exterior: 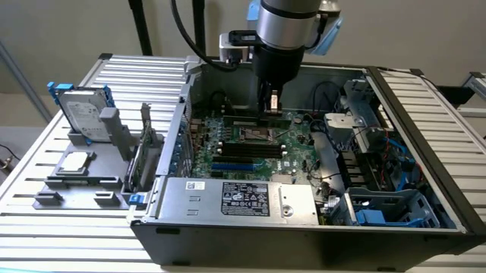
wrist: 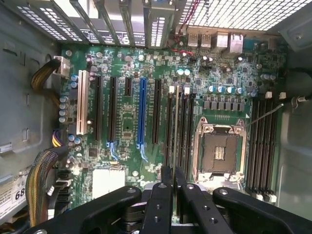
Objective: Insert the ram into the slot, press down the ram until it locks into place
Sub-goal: 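Insert the ram into the slot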
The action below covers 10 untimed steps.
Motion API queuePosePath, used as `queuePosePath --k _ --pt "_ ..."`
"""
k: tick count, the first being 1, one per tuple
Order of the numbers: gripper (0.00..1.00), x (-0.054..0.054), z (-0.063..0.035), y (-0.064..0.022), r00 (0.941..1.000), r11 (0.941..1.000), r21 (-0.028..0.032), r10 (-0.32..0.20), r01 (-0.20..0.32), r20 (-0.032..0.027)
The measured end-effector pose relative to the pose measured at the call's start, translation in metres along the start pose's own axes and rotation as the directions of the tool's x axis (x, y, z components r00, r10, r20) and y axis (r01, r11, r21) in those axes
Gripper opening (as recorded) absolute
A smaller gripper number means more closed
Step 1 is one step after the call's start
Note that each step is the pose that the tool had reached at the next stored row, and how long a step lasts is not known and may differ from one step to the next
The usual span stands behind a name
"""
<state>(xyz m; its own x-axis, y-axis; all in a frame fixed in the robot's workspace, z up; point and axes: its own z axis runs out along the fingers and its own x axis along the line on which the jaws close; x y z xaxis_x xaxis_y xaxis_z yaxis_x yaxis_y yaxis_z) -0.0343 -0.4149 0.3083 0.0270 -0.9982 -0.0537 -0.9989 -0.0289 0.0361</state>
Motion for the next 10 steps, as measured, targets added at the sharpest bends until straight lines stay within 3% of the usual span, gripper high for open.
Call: queuePosePath --k 10 --pt "0.13 0.001 0.0182 -0.0005 1.0 1.0 0.0005 0.0 0.0 0.0"
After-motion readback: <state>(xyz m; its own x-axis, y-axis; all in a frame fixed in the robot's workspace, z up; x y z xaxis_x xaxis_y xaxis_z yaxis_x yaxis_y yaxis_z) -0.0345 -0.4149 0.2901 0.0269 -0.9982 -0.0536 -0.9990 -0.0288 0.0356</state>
